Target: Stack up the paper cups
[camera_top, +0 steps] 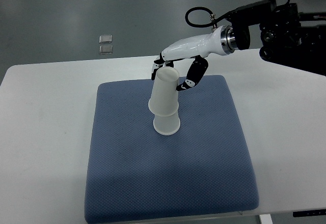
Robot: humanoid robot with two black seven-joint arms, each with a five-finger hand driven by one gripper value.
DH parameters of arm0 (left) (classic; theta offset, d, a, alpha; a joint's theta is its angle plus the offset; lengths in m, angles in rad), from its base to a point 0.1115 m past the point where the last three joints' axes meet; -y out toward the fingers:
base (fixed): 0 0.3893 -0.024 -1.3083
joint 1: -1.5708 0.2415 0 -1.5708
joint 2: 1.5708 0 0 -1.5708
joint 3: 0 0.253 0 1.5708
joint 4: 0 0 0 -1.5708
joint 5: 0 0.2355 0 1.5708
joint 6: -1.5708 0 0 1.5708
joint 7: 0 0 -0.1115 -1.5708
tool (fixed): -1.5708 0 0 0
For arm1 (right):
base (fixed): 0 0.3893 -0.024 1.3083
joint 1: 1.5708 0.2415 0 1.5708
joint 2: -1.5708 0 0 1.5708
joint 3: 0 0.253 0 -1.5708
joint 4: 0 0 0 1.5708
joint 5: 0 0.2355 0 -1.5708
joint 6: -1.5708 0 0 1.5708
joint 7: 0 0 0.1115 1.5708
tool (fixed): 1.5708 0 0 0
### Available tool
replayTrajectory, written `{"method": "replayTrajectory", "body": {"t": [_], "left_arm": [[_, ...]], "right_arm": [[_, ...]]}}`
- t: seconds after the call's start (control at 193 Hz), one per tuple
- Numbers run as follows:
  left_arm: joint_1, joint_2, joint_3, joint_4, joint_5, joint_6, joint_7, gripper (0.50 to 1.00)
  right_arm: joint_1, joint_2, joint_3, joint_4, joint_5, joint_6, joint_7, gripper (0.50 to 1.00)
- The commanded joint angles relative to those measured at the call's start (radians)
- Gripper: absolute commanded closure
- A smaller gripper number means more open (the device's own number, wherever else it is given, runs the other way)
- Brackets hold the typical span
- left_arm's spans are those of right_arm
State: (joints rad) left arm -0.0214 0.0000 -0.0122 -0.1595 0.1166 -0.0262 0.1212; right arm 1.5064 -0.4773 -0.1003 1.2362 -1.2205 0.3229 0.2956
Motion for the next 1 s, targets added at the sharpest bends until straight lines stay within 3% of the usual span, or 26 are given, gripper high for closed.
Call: {"method": "replayTrajectory", "body": {"t": [0.0, 0.181, 0.341, 0.481, 0.843, 0.993], "left_arm": [[0.000, 0.000, 0.000, 0.000, 0.000, -0.001, 0.000, 0.500], [0.000, 0.000, 0.000, 0.000, 0.000, 0.000, 0.000, 0.500], [0.000, 0.000, 0.000, 0.000, 0.000, 0.000, 0.000, 0.500], [0.000, 0.000, 0.000, 0.000, 0.000, 0.000, 0.000, 0.500], [0.000, 0.000, 0.000, 0.000, 0.000, 0.000, 0.000, 0.500], [0.000, 0.000, 0.000, 0.000, 0.000, 0.000, 0.000, 0.500]], "right_arm": [[-0.009, 0.009, -0.001, -0.001, -0.002, -0.001, -0.001, 0.832], [-0.018, 0.016, -0.001, -0.012, -0.004, -0.001, 0.000, 0.812], [-0.025, 0.020, -0.001, -0.012, 0.001, -0.021, 0.000, 0.648], [-0.023, 0.020, 0.001, -0.014, 0.004, -0.022, 0.000, 0.613], [-0.025, -0.001, 0.016, -0.044, 0.056, -0.025, 0.003, 0.607], [-0.094, -0.004, 0.019, -0.115, 0.231, -0.102, 0.003, 0.609]]}}
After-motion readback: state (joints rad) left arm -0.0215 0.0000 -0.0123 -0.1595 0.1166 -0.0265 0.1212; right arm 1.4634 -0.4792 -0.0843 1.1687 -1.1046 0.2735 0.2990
